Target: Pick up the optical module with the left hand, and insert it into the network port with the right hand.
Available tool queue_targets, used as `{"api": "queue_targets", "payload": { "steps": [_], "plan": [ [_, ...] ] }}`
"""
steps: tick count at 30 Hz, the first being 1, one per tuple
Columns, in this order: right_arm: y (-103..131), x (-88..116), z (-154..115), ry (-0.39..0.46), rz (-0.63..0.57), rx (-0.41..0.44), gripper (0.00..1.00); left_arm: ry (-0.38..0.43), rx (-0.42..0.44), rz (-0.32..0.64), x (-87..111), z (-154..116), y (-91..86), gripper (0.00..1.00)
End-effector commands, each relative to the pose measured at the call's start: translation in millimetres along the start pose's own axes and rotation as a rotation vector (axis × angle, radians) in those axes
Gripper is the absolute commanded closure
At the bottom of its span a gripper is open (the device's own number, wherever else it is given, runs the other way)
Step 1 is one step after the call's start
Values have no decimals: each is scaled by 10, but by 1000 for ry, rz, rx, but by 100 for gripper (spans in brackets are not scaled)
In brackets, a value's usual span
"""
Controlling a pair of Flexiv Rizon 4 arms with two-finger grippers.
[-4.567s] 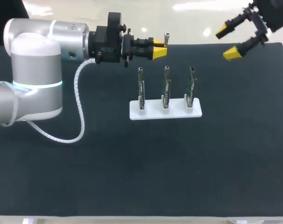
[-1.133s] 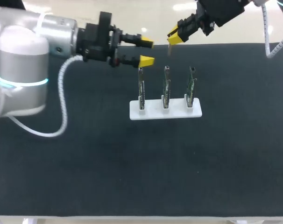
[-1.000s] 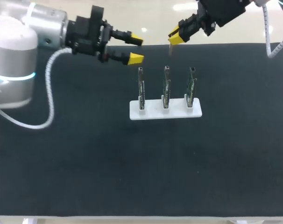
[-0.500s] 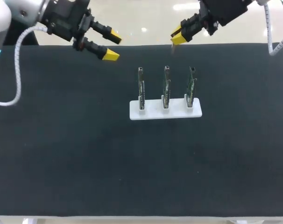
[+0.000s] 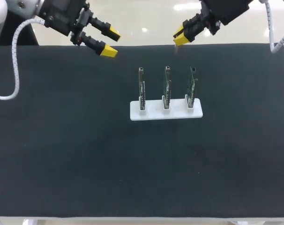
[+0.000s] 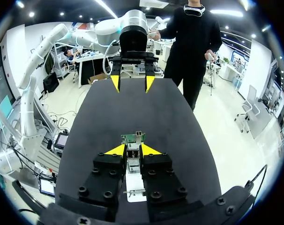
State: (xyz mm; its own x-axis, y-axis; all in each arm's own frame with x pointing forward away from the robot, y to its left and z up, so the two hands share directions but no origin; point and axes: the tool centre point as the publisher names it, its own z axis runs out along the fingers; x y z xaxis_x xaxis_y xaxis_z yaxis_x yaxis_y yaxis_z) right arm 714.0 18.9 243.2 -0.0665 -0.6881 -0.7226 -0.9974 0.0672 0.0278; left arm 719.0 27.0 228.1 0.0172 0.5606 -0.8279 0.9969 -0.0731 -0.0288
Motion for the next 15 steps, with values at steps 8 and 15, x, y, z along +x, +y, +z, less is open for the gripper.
{"api": "queue_targets", "payload": {
  "steps": [8, 15],
  "plan": [
    [-221, 309, -67, 36, -41, -94, 100, 4, 2, -1, -5, 0, 10, 0],
    [-268, 488, -54, 34, -62, -108, 100, 4, 2, -1, -5, 0, 10, 0]
  ]
}}
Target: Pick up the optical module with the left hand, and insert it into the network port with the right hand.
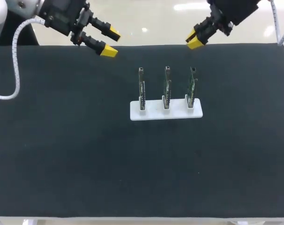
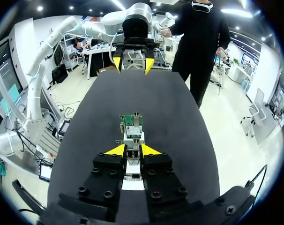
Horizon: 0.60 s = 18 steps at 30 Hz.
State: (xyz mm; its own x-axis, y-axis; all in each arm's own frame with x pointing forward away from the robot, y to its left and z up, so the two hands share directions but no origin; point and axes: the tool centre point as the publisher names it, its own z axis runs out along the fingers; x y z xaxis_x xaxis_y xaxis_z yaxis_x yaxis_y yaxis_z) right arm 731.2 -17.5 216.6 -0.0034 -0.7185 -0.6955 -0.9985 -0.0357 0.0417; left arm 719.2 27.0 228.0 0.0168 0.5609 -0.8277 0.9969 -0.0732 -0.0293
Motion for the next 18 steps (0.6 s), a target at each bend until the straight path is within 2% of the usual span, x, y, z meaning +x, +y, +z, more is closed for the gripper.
{"api": "queue_targets", "payload": {
  "steps": [1, 6, 18],
  "plan": [
    [-67, 75, 24, -10, -1, -25, 100, 3, 2, 0, -6, 0, 8, 0],
    [-84, 171, 63, -1, -6, -28, 100, 3, 2, 0, -6, 0, 8, 0],
    [-58, 247, 114, 2, 2, -14, 100, 3, 2, 0, -6, 0, 8, 0]
  ]
}}
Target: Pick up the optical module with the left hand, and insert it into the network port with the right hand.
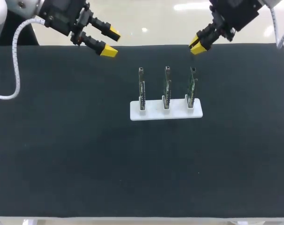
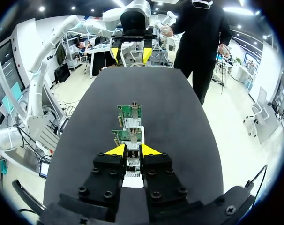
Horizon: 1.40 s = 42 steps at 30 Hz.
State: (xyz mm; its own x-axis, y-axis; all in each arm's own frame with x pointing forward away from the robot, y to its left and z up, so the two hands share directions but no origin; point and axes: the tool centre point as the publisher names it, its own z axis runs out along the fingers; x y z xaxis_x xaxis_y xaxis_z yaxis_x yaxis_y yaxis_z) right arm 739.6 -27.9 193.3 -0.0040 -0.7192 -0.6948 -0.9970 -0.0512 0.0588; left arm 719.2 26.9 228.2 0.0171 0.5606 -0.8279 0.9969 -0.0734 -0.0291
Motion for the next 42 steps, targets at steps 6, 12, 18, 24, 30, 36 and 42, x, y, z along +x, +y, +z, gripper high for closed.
{"api": "queue_targets", "payload": {
  "steps": [6, 12, 18, 24, 30, 36, 42],
  "plan": [
    [29, 38, 55, 1, -4, 10, 100, 4, 2, -1, -4, 0, 8, 0],
    [55, 59, 55, -2, -1, 13, 100, 4, 2, -1, -4, 0, 8, 0],
    [70, 95, 45, 1, -3, 14, 100, 4, 2, -1, -4, 0, 8, 0],
    [79, 111, 46, -5, -4, 13, 100, 4, 2, -1, -4, 0, 8, 0],
    [80, 119, 48, -5, -10, 11, 100, 4, 2, -1, -4, 0, 8, 0],
    [70, 132, 46, -7, -13, 12, 100, 4, 2, -1, -4, 0, 8, 0],
    [66, 145, 45, -12, -17, 16, 100, 4, 2, -1, -4, 0, 8, 0]
  ]
}}
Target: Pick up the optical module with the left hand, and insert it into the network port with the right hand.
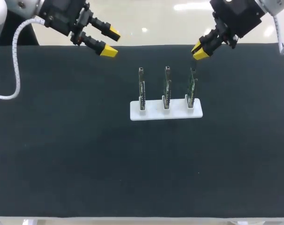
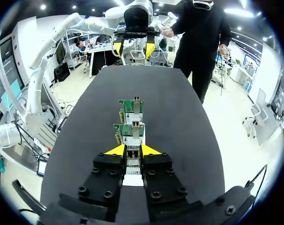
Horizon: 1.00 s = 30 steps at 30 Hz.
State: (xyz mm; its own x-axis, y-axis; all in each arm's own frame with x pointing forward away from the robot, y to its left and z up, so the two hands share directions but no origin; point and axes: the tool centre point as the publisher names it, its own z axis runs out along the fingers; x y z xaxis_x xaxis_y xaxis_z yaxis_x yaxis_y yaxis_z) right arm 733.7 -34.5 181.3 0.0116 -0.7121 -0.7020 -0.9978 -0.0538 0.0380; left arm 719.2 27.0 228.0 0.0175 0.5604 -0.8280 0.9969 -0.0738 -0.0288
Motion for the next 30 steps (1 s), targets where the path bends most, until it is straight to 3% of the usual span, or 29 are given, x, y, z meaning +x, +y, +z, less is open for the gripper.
{"api": "queue_targets", "payload": {
  "steps": [1, 30],
  "plan": [
    [10, 15, 2, -4, 0, 2, 100, 4, 2, -1, -6, 0, 9, 0],
    [21, 49, 66, -9, -3, 11, 100, 4, 2, -1, -6, 0, 9, 0]
  ]
}}
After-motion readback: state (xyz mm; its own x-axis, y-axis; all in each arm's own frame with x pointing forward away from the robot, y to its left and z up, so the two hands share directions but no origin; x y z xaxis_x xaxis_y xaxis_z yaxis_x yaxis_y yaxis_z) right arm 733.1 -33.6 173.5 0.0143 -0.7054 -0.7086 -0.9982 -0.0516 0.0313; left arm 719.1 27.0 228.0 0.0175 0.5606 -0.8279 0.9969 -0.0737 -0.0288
